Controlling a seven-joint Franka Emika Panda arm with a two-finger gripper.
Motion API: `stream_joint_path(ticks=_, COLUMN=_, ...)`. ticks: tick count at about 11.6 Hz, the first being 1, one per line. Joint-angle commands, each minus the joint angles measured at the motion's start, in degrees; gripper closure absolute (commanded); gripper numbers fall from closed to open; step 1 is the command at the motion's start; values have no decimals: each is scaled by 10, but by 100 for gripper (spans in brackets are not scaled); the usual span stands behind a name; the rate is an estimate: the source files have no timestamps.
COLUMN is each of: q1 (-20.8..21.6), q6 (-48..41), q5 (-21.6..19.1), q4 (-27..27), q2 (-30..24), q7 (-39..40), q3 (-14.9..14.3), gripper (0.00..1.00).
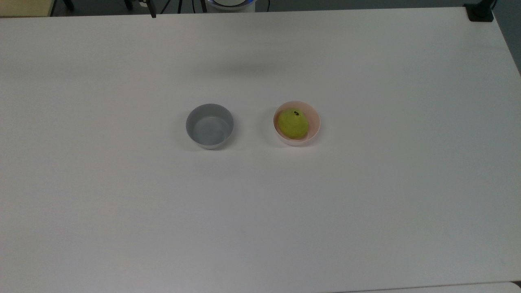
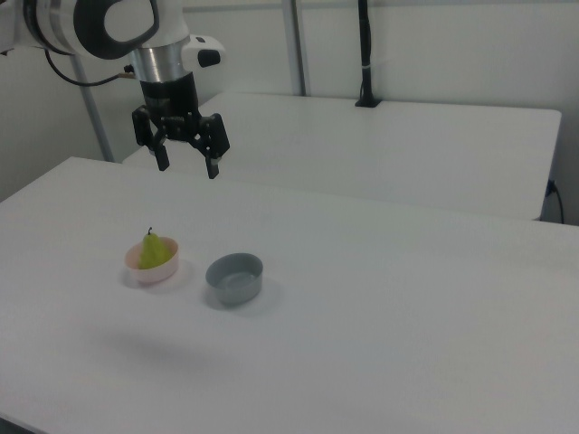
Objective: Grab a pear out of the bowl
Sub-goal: 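Move the open gripper over the pink bowl holding the green pear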
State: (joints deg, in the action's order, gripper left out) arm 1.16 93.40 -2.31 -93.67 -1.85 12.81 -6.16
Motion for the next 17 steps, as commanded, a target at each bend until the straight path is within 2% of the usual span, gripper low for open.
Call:
stream_joint_path(ticks=1, q1=13, q6=15, q5=6, q4=-13, q2=-4, q7=-19, q3=-3, gripper=0)
stream_joint_path(ticks=10, q1=12, q6=9, q5=7, q4=-13, q2=-5, q7=-8, q3=0, gripper=0)
stream_joint_path(ticks=11, q1=11, q6=9, q5=23, q4=-17, q2=-4, q7=11, q3=14, gripper=0)
stream_joint_path(ticks=12, q1=12, q6=13, q5=40, q4=-24, q2=-3, q7=68, q3=18, gripper=0)
stream_joint_path(ticks=13, q1=13, q6=15, q5=40, q4=-24, q2=6, q7=139, q3=22, gripper=0)
stream_joint_path(ticks=14, q1=16, q6=17, q5=40, q4=-22, q2=11, q7=172, q3=31, gripper=0)
stream_joint_path(ticks=17, q1=17, q6=47, q5=35, q4=-22, q2=40, q7=131, q3=92, gripper=0)
